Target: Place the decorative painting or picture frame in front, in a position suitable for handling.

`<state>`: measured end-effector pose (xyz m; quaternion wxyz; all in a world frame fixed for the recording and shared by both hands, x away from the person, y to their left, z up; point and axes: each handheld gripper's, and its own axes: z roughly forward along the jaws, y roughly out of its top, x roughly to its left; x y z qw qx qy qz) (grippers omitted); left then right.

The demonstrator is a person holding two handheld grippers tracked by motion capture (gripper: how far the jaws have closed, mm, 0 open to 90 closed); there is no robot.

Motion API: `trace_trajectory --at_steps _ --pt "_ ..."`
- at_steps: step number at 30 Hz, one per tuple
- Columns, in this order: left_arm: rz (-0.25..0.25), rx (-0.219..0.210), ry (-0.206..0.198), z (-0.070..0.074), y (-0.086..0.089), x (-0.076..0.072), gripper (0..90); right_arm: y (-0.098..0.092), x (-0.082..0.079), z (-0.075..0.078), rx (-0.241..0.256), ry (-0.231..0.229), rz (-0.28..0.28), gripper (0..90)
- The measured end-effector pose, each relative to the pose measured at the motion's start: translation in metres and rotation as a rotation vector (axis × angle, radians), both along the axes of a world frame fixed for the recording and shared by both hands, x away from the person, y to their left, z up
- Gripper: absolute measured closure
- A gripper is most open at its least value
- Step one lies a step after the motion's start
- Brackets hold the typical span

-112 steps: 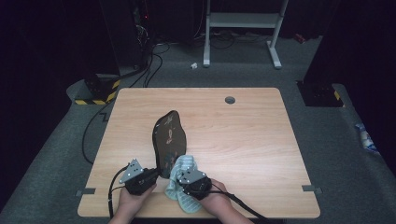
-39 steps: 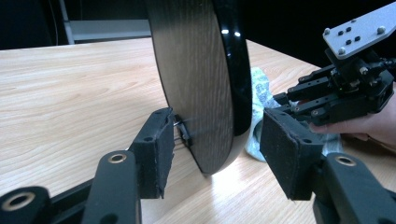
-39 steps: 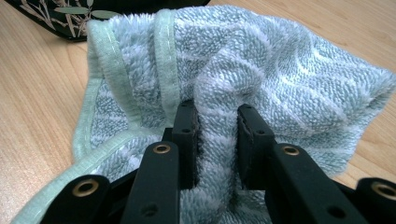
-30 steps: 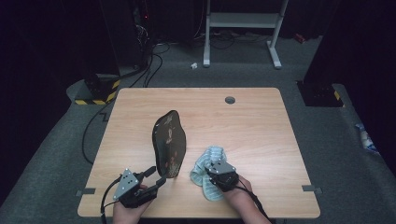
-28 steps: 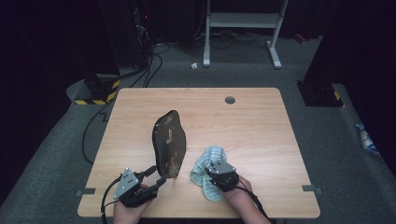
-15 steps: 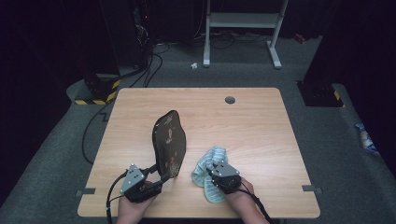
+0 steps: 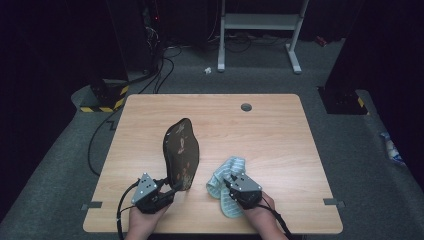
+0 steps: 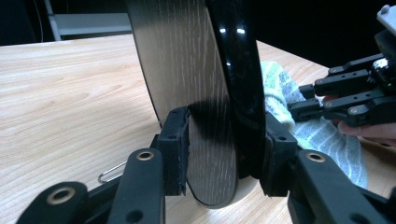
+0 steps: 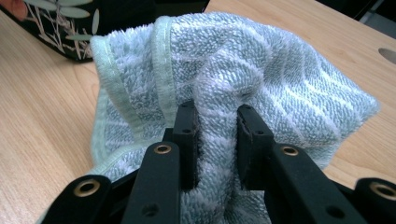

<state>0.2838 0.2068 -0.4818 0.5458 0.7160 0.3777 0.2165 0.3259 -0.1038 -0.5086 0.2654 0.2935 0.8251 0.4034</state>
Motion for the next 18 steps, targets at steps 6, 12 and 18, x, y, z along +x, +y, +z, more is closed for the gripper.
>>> trace_trajectory --at_steps 6,12,18 --pt "0.014 -0.001 -0.002 0.0 0.004 -0.001 63.6 0.0 -0.002 0.013 0.024 -0.031 0.005 71.8" --pt "0.025 -0.001 -0.002 -0.001 0.01 -0.001 67.2 0.0 -0.002 0.035 0.08 -0.073 0.015 71.8" --pt "0.028 -0.01 -0.003 -0.002 0.015 -0.001 70.3 0.004 0.001 0.062 0.149 -0.117 0.029 71.8"
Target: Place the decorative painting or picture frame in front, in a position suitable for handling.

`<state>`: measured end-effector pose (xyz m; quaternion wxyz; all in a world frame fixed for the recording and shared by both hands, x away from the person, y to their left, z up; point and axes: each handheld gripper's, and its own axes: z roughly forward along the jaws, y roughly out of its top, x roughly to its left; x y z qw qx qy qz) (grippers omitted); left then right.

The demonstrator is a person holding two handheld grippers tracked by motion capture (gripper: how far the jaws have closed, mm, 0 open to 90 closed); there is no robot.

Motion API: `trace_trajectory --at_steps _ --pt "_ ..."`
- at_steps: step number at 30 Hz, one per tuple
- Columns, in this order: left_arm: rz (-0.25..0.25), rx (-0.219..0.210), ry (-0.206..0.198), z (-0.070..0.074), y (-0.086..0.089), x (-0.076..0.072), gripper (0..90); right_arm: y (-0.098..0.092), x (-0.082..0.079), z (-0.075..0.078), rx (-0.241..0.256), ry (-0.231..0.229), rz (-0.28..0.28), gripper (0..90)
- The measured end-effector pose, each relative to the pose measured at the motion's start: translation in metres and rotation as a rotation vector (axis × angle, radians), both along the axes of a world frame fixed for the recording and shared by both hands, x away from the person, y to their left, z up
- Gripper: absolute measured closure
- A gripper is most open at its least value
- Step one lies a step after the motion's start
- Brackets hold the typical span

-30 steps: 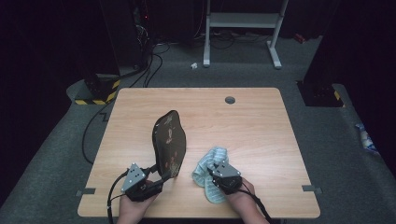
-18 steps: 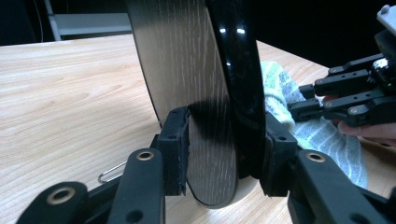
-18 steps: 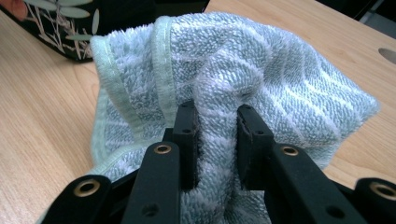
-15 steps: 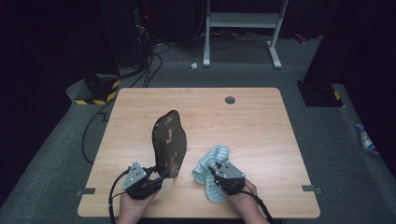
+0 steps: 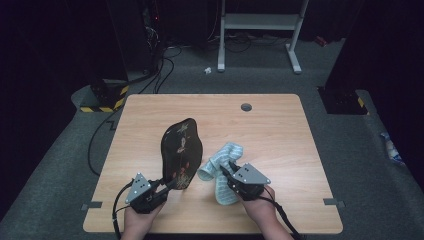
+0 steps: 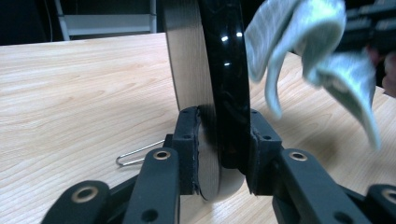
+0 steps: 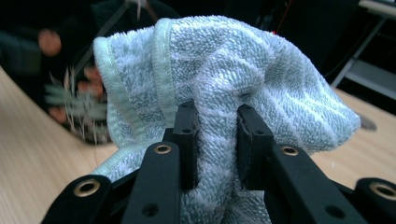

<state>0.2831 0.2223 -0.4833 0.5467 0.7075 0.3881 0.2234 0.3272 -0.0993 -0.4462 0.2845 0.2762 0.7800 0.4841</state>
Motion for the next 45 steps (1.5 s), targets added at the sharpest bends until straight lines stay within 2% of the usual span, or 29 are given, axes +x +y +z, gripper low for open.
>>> trace_trajectory --at_steps 4,12,15,20,24,28,31,34,36,40,43,45 --pt "0.009 -0.009 0.0 -0.001 0.006 0.001 73.5 0.009 0.007 0.025 0.039 -0.031 0.021 71.8" --pt "0.011 -0.018 0.0 -0.002 0.012 0.004 77.1 0.035 0.022 0.072 0.082 -0.098 0.056 71.9" --pt "0.011 -0.037 0.004 -0.002 0.012 0.004 77.4 0.046 0.028 0.087 0.09 -0.12 0.071 71.8" --pt "0.007 -0.042 0.003 -0.003 0.012 0.006 77.7 0.07 0.041 0.113 0.094 -0.146 0.087 71.7" --pt "0.007 -0.043 0.0 -0.003 0.012 0.006 77.9 0.096 0.05 0.131 0.069 -0.158 0.119 71.7" --pt "0.008 -0.046 0.005 -0.003 0.012 0.006 78.0 0.122 0.053 0.136 0.025 -0.137 0.153 72.0" --pt "0.006 -0.041 0.006 -0.003 0.013 0.007 78.0 0.138 0.047 0.135 0.017 -0.13 0.201 72.8" --pt "0.009 -0.04 0.005 -0.003 0.012 0.007 78.0 0.147 0.042 0.132 -0.004 -0.135 0.224 73.4" --pt "0.012 -0.045 0.005 -0.003 0.012 0.006 78.1 0.148 0.043 0.132 -0.015 -0.136 0.222 73.7" --pt "0.014 -0.045 0.001 -0.004 0.012 0.007 78.1 0.14 0.055 0.132 -0.007 -0.105 0.206 73.6" --pt "0.01 -0.045 0.001 -0.004 0.012 0.007 78.2 0.13 0.07 0.131 0.033 -0.045 0.192 73.5" --pt "0.005 -0.052 0.004 -0.004 0.013 0.007 78.2 0.122 0.084 0.129 0.069 0.017 0.179 73.6"
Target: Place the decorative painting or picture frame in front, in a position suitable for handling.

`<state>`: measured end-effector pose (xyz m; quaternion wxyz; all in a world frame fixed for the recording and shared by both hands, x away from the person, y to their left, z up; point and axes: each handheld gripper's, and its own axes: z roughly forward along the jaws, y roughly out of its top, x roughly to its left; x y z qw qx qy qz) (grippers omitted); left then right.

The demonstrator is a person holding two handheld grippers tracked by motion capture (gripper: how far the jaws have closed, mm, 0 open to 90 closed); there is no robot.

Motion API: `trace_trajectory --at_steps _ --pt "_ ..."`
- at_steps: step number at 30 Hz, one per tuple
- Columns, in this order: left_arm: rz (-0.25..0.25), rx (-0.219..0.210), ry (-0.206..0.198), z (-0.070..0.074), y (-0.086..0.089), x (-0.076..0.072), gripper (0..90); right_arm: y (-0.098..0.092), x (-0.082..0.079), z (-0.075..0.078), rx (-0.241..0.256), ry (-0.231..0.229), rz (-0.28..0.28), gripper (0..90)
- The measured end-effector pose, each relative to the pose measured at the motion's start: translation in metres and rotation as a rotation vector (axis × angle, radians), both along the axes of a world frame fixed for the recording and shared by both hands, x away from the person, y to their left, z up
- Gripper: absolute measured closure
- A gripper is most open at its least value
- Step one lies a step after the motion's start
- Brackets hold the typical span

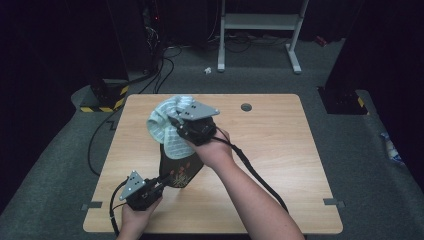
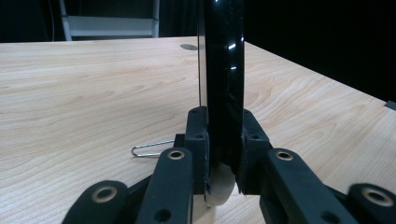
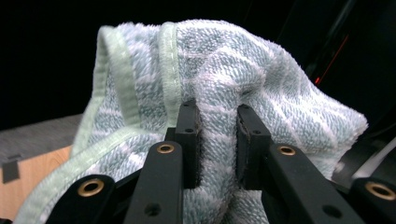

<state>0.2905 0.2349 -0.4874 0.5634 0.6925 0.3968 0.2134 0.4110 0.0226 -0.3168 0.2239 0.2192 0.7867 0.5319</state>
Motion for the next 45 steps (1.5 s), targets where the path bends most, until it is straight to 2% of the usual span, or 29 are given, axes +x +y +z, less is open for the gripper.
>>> trace_trajectory --at_steps 3,6,11,14,16,19,24,28,30,33,37,40,43,45 --pt "-0.004 -0.001 -0.001 0.0 0.002 0.0 78.2 -0.01 0.014 -0.007 0.02 0.052 -0.027 73.7" --pt "-0.01 -0.005 -0.001 -0.001 0.003 0.0 78.2 -0.019 0.022 -0.017 0.036 0.077 -0.059 73.8" --pt "-0.019 -0.005 -0.007 -0.001 0.007 -0.002 78.2 -0.034 0.032 -0.031 0.045 0.102 -0.109 73.8" --pt "-0.029 -0.005 -0.005 -0.001 0.01 -0.003 78.2 -0.038 0.034 -0.034 0.037 0.115 -0.128 73.8" --pt "-0.029 -0.006 -0.004 -0.001 0.01 -0.003 78.2 -0.037 0.032 -0.032 0.029 0.106 -0.13 73.8" --pt "-0.028 -0.007 -0.004 -0.001 0.01 -0.003 78.3 -0.029 0.023 -0.024 0.017 0.069 -0.104 73.8" --pt "-0.024 -0.006 -0.005 -0.001 0.009 -0.003 78.2 -0.001 -0.005 -0.005 0.004 -0.021 -0.029 73.8" --pt "-0.026 0.014 -0.007 0.0 0.009 -0.003 78.3 0.025 -0.033 0.005 -0.083 -0.131 0.033 73.7" --pt "-0.025 0.019 -0.01 0.0 0.009 -0.003 78.2 0.035 -0.045 0.004 -0.128 -0.179 0.048 73.7" --pt "-0.024 0.018 -0.012 -0.001 0.009 -0.003 78.2 0.045 -0.059 -0.005 -0.164 -0.224 0.07 73.9" --pt "-0.023 0.013 -0.013 -0.001 0.008 -0.003 78.2 0.047 -0.071 -0.014 -0.17 -0.247 0.1 74.2" --pt "-0.023 0.016 -0.011 -0.001 0.007 -0.003 78.3 0.052 -0.08 -0.024 -0.2 -0.26 0.127 74.3" --pt "-0.027 0.031 -0.015 -0.001 0.008 -0.003 78.3 0.055 -0.087 -0.033 -0.228 -0.288 0.131 74.3" --pt "-0.024 0.017 -0.016 -0.001 0.007 -0.003 78.3 0.055 -0.087 -0.034 -0.224 -0.293 0.133 74.3"
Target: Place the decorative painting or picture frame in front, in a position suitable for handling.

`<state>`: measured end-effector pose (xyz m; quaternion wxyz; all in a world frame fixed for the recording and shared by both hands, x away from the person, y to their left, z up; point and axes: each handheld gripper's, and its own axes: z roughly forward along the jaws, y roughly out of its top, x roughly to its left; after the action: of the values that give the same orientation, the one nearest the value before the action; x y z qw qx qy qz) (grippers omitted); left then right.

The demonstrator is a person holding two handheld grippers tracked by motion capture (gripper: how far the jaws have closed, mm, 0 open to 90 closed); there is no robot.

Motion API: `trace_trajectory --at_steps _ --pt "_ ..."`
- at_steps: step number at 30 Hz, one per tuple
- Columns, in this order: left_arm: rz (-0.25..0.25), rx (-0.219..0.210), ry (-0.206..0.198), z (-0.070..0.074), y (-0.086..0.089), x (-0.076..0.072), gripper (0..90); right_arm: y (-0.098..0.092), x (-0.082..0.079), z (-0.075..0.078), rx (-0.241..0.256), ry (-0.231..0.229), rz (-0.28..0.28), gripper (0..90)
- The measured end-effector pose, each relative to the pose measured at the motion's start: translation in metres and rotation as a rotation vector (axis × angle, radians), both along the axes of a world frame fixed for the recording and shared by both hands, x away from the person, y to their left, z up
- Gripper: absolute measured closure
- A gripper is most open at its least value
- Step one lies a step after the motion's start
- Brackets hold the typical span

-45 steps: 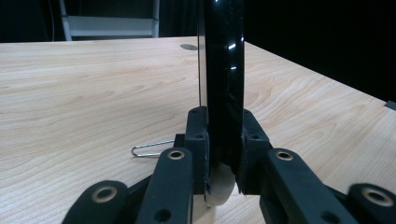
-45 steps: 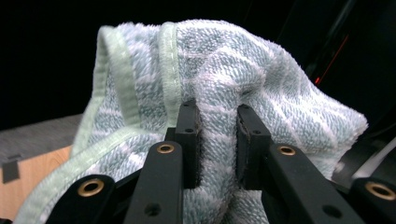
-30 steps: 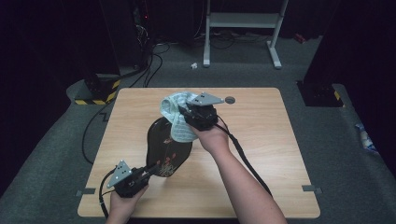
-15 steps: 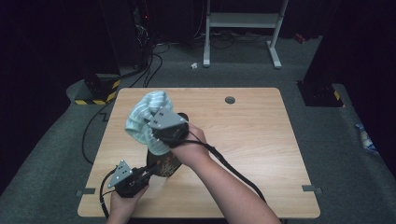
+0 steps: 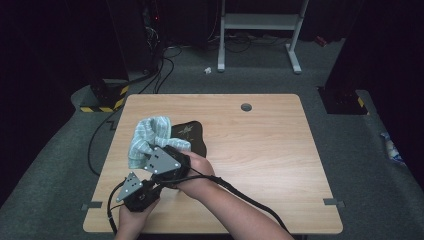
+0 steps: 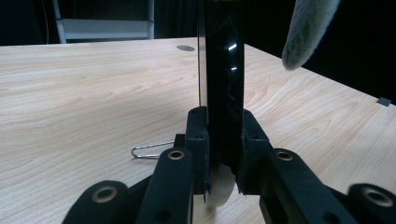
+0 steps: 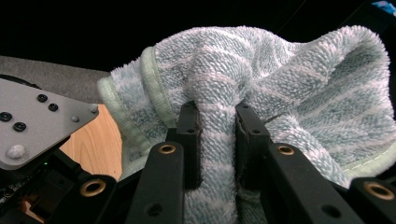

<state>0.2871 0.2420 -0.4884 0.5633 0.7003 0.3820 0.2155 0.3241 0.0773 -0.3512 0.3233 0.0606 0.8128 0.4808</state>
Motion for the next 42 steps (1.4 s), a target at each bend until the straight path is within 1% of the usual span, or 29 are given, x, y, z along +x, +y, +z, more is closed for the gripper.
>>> trace_trajectory --at_steps 1,2,3,4,7,9,10,11,12,13,14,15,17,20,22,25,30,32,35,40,42 --pt "0.001 0.004 -0.004 0.0 0.0 0.0 78.3 -0.001 0.001 0.001 0.008 0.003 0.0 74.2" --pt "0.001 -0.006 -0.003 0.0 0.0 0.0 78.3 -0.002 0.002 0.003 0.016 0.003 -0.004 74.1" --pt "0.001 -0.008 -0.004 0.0 -0.001 0.0 78.3 -0.004 0.004 0.006 0.031 -0.009 -0.012 74.0" --pt "0.0 -0.006 -0.006 -0.001 -0.001 0.0 78.3 -0.006 0.006 0.01 0.041 -0.008 -0.02 74.0" --pt "-0.002 -0.011 -0.004 -0.001 0.001 0.001 78.2 -0.011 0.018 0.019 0.07 -0.005 -0.046 73.8" --pt "-0.003 -0.012 -0.004 -0.001 0.001 0.001 78.2 -0.018 0.031 0.025 0.103 0.029 -0.065 73.7" --pt "-0.005 -0.013 -0.001 -0.001 0.002 0.001 78.2 -0.021 0.035 0.027 0.113 0.041 -0.075 73.6" --pt "-0.002 -0.023 -0.001 -0.001 0.001 0.001 78.2 -0.025 0.042 0.029 0.132 0.064 -0.086 73.5" --pt "-0.006 -0.016 -0.001 -0.001 0.002 0.001 78.2 -0.028 0.047 0.03 0.143 0.08 -0.094 73.5" --pt "-0.006 -0.019 -0.001 -0.001 0.002 0.001 78.1 -0.033 0.053 0.032 0.155 0.099 -0.109 73.5" --pt "-0.007 -0.02 -0.001 -0.001 0.002 0.001 78.1 -0.035 0.057 0.032 0.161 0.112 -0.117 73.5" --pt "-0.009 -0.018 -0.001 -0.001 0.003 0.001 78.1 -0.04 0.064 0.032 0.17 0.135 -0.127 73.5" --pt "-0.013 -0.02 0.002 -0.002 0.005 0.001 78.1 -0.046 0.073 0.03 0.176 0.16 -0.149 73.5" --pt "-0.013 -0.033 0.009 -0.003 0.006 0.001 78.0 -0.057 0.09 0.022 0.17 0.207 -0.192 73.6" --pt "-0.015 -0.031 0.011 -0.004 0.007 0.0 78.0 -0.063 0.099 0.016 0.176 0.235 -0.215 73.6" --pt "-0.018 -0.028 0.01 -0.003 0.007 0.001 78.0 -0.077 0.112 0.005 0.201 0.267 -0.25 73.7" --pt "-0.022 -0.022 0.006 -0.002 0.007 0.002 78.1 -0.09 0.122 -0.004 0.202 0.278 -0.287 73.7" --pt "-0.022 -0.029 0.008 -0.001 0.007 0.001 78.1 -0.095 0.126 -0.008 0.205 0.287 -0.297 73.8" --pt "-0.022 -0.027 0.007 -0.001 0.007 0.001 78.1 -0.101 0.131 -0.016 0.207 0.307 -0.317 73.9" --pt "-0.022 -0.027 0.007 -0.001 0.008 0.001 78.1 -0.11 0.138 -0.036 0.195 0.346 -0.343 74.0" --pt "-0.023 -0.026 0.006 -0.001 0.008 0.001 78.1 -0.113 0.14 -0.048 0.188 0.368 -0.349 74.0"
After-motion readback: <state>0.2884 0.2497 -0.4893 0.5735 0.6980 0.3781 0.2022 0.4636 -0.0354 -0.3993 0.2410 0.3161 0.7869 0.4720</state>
